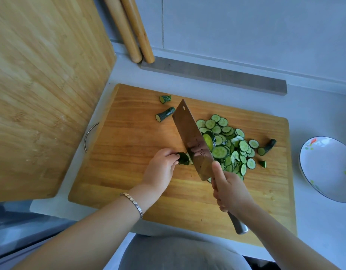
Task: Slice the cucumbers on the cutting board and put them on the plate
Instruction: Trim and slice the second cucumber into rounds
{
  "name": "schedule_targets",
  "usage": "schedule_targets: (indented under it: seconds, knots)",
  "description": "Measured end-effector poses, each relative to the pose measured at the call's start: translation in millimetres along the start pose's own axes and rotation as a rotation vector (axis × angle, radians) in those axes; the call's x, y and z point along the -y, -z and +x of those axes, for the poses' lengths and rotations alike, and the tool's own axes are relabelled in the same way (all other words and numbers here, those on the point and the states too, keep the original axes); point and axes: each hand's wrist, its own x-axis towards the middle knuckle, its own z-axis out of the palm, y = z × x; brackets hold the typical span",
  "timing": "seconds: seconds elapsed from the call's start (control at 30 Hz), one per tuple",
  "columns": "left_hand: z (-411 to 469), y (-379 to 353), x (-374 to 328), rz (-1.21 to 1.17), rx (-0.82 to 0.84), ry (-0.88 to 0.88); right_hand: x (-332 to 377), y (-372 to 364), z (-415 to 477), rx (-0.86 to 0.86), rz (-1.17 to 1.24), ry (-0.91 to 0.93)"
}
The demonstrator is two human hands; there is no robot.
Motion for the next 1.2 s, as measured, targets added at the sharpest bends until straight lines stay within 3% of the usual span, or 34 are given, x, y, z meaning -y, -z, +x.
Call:
schedule_targets:
  seconds: [0.23, 0.53, 0.9, 1.2]
  knots:
    - [0, 3, -3, 0.005, -0.006, -0.044, -1, -4, 3, -0.012, -0.143, 0.045]
    - [-1, -1, 2, -0.015, 0.020, -0.043, -11, -22, 14, 0.024, -0.119, -0.009]
    - [1, -2, 0, -0.243, -0.046, 0.203, 1, 5, -2, -0.010, 0.013, 0.007]
    - [2, -2, -5, -0.158, -0.032, 0.144, 0, 0, -2, 0.004, -0.104, 0.026]
